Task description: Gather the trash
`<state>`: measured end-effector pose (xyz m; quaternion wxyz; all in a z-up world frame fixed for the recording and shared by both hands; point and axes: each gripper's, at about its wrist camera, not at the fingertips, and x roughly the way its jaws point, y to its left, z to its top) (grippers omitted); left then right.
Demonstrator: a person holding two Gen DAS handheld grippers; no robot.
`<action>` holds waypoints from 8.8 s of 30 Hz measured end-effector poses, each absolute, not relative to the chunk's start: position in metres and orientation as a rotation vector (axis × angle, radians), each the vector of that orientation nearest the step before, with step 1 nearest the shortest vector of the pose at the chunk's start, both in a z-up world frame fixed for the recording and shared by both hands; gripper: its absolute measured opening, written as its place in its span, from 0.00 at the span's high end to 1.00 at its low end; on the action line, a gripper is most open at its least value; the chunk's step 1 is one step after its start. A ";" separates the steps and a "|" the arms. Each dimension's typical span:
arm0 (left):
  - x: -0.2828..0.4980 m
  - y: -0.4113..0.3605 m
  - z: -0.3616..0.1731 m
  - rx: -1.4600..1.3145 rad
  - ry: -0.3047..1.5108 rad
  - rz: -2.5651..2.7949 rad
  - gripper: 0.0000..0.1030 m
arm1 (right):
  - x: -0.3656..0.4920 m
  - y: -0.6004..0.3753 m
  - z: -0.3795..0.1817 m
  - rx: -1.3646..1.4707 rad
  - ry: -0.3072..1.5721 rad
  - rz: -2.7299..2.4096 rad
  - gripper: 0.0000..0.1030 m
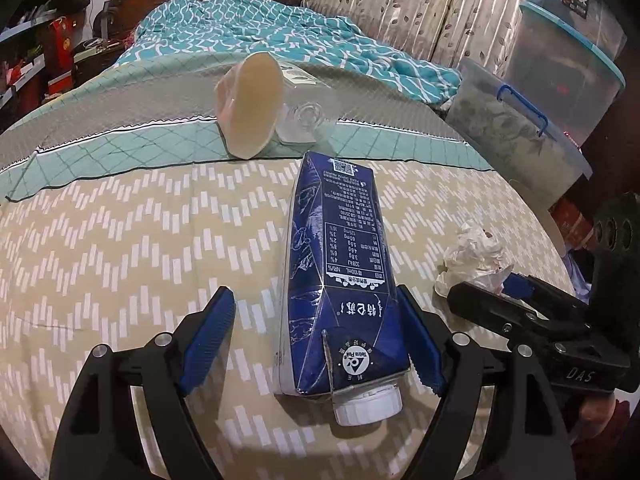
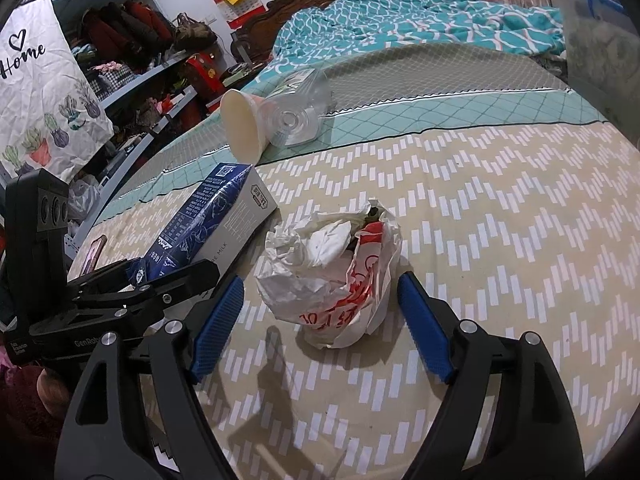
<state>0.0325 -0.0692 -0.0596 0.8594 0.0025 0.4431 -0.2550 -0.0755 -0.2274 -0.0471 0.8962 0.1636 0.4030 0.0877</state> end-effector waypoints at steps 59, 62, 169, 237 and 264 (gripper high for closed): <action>0.040 -0.046 -0.059 -0.151 0.943 -0.675 0.08 | -0.074 -0.255 -0.051 0.550 0.812 0.284 0.05; 0.040 -0.047 -0.059 -0.155 0.942 -0.675 0.08 | -0.074 -0.253 -0.051 0.535 0.815 0.280 0.05; 0.032 -0.046 -0.061 -0.083 0.943 -0.635 0.08 | -0.072 -0.250 -0.052 0.530 0.812 0.280 0.04; 0.033 -0.042 -0.062 -0.030 0.948 -0.598 0.08 | -0.075 -0.233 -0.046 0.301 0.869 0.157 0.14; 0.028 -0.048 -0.054 -0.012 0.919 -0.604 0.10 | -0.078 -0.228 -0.045 0.276 0.865 0.133 0.16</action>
